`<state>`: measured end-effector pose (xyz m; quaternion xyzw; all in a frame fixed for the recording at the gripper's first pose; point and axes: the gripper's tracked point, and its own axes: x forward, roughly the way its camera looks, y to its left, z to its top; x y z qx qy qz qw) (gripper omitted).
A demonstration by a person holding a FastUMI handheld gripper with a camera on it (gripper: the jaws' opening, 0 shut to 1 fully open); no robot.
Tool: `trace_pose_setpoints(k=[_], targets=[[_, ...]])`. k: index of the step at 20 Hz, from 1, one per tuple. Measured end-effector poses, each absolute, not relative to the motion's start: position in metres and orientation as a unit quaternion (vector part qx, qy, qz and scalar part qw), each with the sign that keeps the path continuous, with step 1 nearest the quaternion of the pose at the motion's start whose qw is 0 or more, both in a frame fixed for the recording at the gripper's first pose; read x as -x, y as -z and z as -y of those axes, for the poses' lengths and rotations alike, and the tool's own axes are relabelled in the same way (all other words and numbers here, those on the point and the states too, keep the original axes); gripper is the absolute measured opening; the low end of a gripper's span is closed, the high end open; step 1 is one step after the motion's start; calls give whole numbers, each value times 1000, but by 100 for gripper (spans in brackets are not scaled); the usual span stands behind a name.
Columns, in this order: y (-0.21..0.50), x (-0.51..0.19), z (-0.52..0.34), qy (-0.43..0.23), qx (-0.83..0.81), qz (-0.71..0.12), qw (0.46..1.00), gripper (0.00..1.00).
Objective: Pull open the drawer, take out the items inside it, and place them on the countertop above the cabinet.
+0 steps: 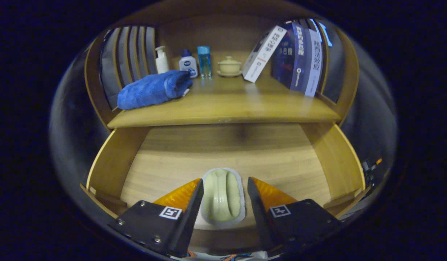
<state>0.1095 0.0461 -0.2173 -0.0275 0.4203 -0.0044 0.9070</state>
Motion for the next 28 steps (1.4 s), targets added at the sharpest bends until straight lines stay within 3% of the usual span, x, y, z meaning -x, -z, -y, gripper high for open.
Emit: trace_pose_setpoints(k=[5,9,10,11,22,28], targets=[[254,-116,-45,-1,30,-466,884,74],[239,-113,-50,-3,8,-460,888,15],[243,-121,-45,4,1,-449,894,15],[233,-117,-43,9,-2,-440,898,6],[113,-120,-58,-36,-58,-294,953,7],[37,-161,-60,-31,-28,-199,979,6]])
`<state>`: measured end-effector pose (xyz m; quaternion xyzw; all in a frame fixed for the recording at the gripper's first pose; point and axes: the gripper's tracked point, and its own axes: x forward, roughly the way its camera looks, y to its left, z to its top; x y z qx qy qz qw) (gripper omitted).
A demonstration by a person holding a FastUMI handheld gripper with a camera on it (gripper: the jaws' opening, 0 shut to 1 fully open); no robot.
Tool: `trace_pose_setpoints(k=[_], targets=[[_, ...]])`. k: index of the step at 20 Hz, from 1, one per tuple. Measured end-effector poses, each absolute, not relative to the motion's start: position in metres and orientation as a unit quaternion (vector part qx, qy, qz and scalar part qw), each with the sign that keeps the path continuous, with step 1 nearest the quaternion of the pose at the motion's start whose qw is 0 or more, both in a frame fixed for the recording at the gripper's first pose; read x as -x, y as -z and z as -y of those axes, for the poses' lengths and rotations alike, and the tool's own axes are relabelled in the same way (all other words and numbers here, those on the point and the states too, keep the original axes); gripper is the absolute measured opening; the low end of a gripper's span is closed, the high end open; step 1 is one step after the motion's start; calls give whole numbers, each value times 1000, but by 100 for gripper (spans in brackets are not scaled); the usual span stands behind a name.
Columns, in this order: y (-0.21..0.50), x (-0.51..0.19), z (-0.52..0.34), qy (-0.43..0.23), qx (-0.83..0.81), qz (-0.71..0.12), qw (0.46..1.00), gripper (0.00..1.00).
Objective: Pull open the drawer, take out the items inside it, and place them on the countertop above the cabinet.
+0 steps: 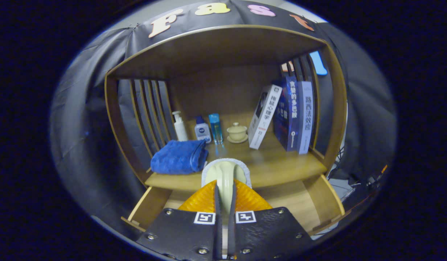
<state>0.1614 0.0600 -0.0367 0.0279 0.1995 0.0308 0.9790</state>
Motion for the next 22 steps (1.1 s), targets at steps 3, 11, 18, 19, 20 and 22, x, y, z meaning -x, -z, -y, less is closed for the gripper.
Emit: trace_pose_setpoints(k=[3,11,18,19,20,22], targets=[[49,-202,-60,-19,-34,-214,976,6],[110,-278,-64,3,-48,-286,957,8],[120,-334,-58,15,-84,-278,957,8],[121,-339,-58,15,-80,-278,957,8],[120,-343,-58,15,-74,-277,958,8],[118,-346,-60,15,-68,-271,960,8]])
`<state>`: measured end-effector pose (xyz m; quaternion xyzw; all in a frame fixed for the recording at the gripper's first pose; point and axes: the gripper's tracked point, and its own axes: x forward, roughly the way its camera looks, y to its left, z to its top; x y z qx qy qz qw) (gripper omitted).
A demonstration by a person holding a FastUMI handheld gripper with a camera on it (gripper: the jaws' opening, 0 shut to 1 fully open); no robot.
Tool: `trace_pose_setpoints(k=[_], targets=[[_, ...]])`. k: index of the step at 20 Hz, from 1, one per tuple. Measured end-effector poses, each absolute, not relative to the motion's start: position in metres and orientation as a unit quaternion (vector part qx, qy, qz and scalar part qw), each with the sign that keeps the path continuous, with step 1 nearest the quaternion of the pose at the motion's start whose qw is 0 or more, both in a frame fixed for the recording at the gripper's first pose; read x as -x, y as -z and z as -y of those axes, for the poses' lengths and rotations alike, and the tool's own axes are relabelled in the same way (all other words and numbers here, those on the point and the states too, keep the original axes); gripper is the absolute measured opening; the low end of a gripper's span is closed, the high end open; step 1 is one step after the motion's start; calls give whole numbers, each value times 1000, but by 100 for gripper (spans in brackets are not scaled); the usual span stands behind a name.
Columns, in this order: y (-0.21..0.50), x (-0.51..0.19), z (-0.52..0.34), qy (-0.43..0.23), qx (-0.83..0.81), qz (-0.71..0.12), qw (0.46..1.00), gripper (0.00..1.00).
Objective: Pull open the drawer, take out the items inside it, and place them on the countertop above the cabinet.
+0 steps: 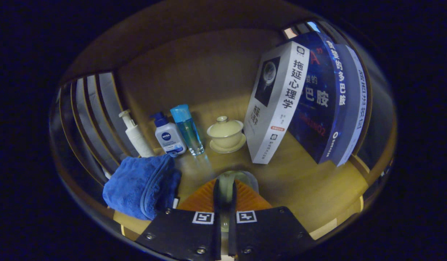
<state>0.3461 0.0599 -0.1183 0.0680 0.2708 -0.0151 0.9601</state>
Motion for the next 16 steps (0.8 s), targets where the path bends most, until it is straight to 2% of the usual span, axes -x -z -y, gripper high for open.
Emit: trace_pose_setpoints(k=[3,6,8,14,16], targets=[[107,-341,-62,19,-48,-245,968,8],[88,-324,-71,6,-21,-217,976,21],[68,-311,-77,2,-20,-197,980,23],[12,-246,-88,-12,19,-163,986,61],[-7,-219,-94,-13,16,-149,989,61]])
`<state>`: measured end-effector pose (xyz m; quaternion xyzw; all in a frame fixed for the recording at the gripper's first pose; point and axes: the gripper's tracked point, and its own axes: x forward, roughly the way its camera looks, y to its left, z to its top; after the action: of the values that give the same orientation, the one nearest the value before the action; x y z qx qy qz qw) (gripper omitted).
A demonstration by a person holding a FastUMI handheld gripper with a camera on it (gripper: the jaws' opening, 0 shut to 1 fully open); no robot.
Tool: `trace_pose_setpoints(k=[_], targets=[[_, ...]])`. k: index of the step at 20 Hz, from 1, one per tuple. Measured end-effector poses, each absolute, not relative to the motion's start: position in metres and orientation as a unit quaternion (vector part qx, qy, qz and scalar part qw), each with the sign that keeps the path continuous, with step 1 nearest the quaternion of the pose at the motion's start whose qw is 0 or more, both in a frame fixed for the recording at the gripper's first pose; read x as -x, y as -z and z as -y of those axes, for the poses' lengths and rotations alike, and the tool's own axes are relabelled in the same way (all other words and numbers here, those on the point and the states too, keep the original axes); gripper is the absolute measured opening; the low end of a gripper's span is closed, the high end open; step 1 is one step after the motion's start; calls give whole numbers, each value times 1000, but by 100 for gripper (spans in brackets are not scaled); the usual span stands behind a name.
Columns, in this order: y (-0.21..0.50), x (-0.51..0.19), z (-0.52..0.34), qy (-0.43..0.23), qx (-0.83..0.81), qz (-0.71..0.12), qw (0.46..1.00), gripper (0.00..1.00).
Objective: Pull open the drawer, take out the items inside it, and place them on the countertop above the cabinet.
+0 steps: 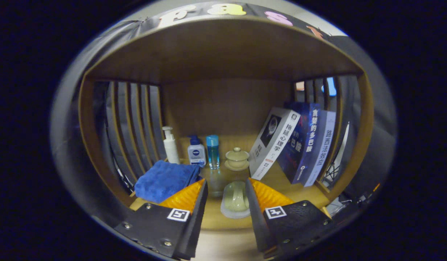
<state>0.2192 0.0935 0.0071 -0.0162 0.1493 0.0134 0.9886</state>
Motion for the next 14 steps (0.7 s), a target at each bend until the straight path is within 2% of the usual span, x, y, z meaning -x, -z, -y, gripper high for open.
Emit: trace_pose_setpoints(k=[1,3,6,9,14], targets=[[-13,-203,-99,-21,9,-151,988,64],[-28,-172,-102,-20,-3,-140,990,80],[-48,-129,-105,-19,-11,-109,994,85],[-52,-80,-111,-30,-9,-93,995,99],[-41,-14,-107,-32,1,-74,997,100]])
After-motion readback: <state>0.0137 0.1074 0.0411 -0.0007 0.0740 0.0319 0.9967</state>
